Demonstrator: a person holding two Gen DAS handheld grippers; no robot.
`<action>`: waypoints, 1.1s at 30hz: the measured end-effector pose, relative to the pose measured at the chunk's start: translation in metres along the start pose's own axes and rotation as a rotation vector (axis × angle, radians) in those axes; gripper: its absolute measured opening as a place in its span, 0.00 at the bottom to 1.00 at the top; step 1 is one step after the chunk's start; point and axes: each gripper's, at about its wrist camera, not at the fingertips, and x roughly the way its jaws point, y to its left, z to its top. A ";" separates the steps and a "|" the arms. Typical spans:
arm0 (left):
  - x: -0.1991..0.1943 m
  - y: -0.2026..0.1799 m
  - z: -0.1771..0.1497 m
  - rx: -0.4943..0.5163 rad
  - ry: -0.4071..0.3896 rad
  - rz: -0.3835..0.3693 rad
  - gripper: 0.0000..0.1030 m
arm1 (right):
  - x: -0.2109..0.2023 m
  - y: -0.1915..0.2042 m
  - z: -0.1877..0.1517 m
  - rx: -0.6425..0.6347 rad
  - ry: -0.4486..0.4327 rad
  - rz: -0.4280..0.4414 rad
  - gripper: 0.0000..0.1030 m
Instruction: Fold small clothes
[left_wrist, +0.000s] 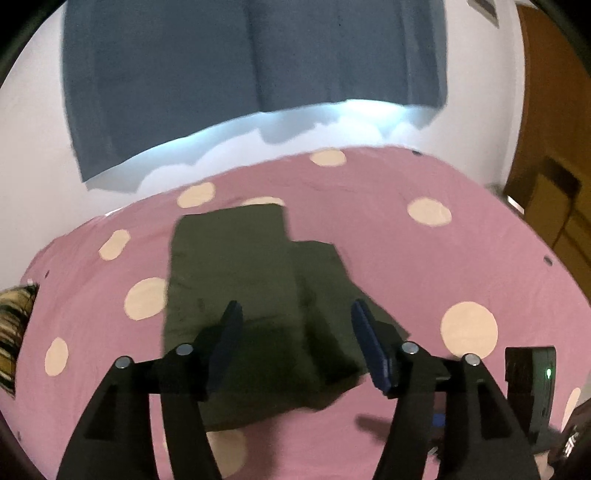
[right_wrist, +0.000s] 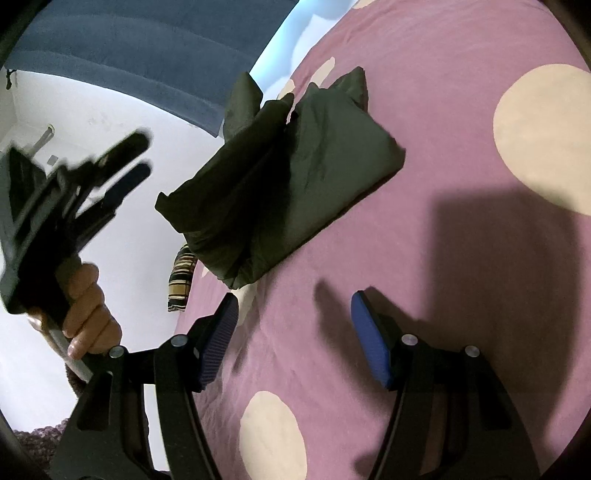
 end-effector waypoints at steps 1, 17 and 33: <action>-0.004 0.014 -0.004 -0.024 -0.011 -0.004 0.62 | 0.000 0.000 -0.001 0.000 0.001 -0.002 0.61; -0.010 0.130 -0.125 -0.195 -0.027 -0.086 0.69 | -0.013 0.044 0.041 0.057 -0.034 0.129 0.74; 0.025 0.114 -0.152 -0.156 0.056 -0.081 0.69 | 0.105 0.083 0.114 0.056 0.251 -0.112 0.33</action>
